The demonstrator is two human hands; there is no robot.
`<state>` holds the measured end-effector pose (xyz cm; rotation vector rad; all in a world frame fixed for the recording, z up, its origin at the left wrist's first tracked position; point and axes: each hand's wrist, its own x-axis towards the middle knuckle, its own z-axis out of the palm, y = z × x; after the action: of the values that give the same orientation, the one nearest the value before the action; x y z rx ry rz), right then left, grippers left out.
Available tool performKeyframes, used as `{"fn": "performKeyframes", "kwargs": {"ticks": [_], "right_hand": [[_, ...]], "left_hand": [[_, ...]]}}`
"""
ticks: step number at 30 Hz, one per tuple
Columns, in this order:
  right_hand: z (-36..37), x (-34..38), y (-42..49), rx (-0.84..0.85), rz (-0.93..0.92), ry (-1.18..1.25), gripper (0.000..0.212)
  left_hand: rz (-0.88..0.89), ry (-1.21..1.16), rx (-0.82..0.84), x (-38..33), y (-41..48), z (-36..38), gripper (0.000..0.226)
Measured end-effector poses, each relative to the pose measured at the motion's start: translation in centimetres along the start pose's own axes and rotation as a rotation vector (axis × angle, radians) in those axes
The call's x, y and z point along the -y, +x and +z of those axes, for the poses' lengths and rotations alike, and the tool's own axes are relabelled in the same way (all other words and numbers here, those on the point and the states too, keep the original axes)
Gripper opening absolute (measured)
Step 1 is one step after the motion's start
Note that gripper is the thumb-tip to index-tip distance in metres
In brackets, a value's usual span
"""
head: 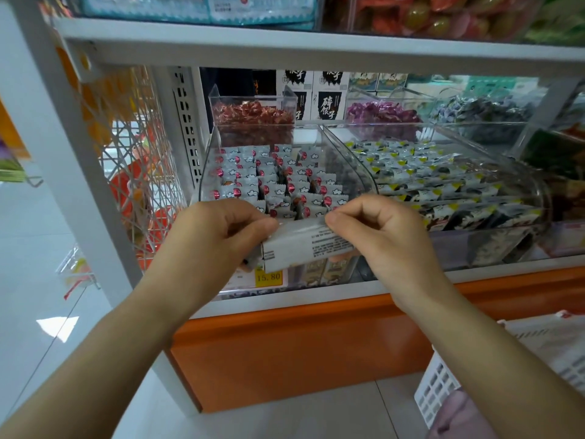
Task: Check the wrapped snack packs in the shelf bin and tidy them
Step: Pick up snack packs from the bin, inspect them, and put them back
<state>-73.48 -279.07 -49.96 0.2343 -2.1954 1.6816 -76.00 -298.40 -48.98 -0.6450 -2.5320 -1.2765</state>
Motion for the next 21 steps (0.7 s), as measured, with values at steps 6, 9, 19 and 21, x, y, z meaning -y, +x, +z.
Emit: {"fn": "performKeyframes", "kwargs": {"ticks": [6,9,19,21], "right_hand": [[-0.6,-0.5,0.4,-0.068,0.133,0.093,0.021],[-0.8,-1.0,0.6,-0.068,0.227,0.213,0.023],[0.3,-0.8,1.8,0.060,0.092,0.279,0.042],[0.9,-0.4,3.5,-0.050,0.083,0.289,0.031]], "left_hand": [[0.017,-0.005,0.162,-0.2,-0.4,0.5,0.025],[0.052,0.014,0.130,0.1,-0.4,0.7,0.029],[0.108,0.211,-0.132,0.5,0.3,0.1,0.060],[0.131,0.401,-0.201,1.1,1.0,-0.7,0.062]]}}
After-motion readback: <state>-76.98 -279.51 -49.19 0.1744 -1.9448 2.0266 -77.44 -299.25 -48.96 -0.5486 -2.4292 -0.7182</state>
